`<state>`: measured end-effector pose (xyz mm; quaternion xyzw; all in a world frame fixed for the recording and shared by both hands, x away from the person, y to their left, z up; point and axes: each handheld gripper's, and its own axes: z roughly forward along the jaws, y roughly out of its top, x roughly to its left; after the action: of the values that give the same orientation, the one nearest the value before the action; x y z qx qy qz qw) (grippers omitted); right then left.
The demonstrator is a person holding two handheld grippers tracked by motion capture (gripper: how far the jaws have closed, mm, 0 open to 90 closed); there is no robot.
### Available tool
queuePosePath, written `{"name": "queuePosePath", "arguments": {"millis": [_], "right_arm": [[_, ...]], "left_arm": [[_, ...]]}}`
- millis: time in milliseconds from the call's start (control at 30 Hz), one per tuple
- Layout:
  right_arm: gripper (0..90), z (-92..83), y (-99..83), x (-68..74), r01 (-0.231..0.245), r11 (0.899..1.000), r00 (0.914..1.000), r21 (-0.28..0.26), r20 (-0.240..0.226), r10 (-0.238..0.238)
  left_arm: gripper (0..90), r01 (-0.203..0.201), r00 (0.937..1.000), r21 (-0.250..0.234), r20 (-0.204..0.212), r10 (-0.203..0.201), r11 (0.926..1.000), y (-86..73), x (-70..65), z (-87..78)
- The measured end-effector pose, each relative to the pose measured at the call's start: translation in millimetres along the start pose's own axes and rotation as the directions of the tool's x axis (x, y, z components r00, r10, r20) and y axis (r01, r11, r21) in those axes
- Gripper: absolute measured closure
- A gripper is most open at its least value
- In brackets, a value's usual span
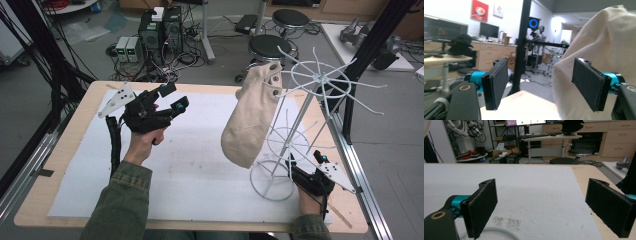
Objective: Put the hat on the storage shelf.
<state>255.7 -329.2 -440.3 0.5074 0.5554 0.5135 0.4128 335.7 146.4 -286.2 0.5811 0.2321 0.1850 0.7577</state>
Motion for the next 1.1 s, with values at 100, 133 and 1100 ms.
{"name": "queuePosePath", "arguments": {"millis": [100, 133, 1100], "right_arm": [[9.5, -0.3, 0.1, -0.2, 0.003, 1.000, 1.0000, 0.001, 0.000, -0.003], [9.5, -0.4, 0.1, -0.2, 0.003, 1.000, 1.0000, 0.001, 0.000, -0.003], [9.5, -0.9, -0.1, 0.4, -0.001, 1.000, 1.0000, -0.002, -0.001, 0.001]], "left_arm": [[29.3, -0.003, 0.9997, 0.003, -0.024, 0.004, 1.0000, -1.2, 2.9, -11.1], [29.3, -0.004, 0.9995, 0.005, -0.030, 0.004, 1.0000, -1.5, 3.2, -13.2], [28.4, 0.002, 0.9886, 0.081, -0.150, 0.011, 0.9967, -30.1, 9.1, -66.9]]}}
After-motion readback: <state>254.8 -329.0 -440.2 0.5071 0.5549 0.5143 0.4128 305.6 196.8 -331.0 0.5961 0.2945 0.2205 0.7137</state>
